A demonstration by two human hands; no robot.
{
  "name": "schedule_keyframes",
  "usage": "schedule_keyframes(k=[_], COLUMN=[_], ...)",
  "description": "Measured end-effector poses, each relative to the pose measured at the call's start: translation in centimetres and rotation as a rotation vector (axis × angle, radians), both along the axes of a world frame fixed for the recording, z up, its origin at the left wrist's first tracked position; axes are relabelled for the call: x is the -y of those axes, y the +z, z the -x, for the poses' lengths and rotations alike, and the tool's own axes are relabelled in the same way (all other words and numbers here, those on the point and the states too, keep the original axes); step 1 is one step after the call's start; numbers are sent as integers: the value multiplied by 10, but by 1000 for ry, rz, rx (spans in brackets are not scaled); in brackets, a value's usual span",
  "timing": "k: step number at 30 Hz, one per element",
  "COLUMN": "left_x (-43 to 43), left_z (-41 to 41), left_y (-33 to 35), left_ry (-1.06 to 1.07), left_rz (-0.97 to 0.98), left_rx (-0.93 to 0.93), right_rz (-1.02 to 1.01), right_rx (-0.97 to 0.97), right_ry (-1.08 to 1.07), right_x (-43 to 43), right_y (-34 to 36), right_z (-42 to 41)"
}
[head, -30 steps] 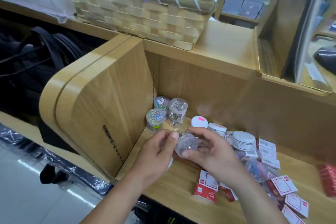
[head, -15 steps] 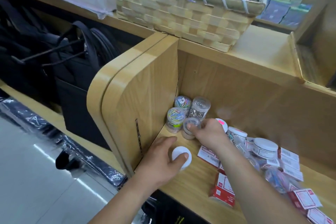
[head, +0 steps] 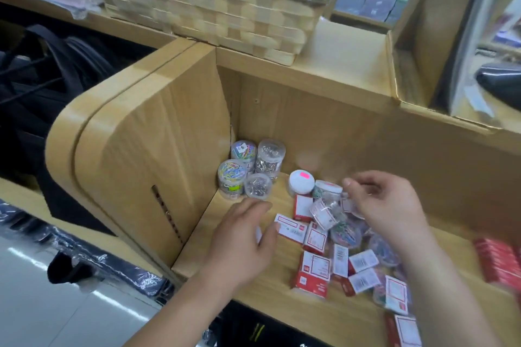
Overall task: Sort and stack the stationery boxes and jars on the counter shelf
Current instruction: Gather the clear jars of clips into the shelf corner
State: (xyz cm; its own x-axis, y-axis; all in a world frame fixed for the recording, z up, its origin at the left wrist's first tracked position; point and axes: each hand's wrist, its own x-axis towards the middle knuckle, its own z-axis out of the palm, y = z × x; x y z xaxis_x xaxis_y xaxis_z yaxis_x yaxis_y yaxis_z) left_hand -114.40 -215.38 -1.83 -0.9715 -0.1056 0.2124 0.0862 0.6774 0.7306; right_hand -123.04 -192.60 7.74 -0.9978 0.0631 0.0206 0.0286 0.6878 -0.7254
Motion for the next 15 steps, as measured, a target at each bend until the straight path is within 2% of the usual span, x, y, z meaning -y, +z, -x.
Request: schedule_keyframes(k=[2, 4, 11, 15], left_x=[-25, -45, -86, -78], left_z=[12, 27, 69, 57], left_y=[5, 8, 11, 8], left_ry=[-121, -208, -210, -189], left_rz=[-49, -19, 295, 177], left_rx=[1, 24, 44, 18], right_rz=[-53, -48, 54, 81], right_rx=[-24, -63, -85, -55], right_ry=[-3, 5, 13, 61], right_x=[-17, -27, -55, -54], right_y=[-8, -16, -30, -34], right_z=[-9, -21, -52, -59])
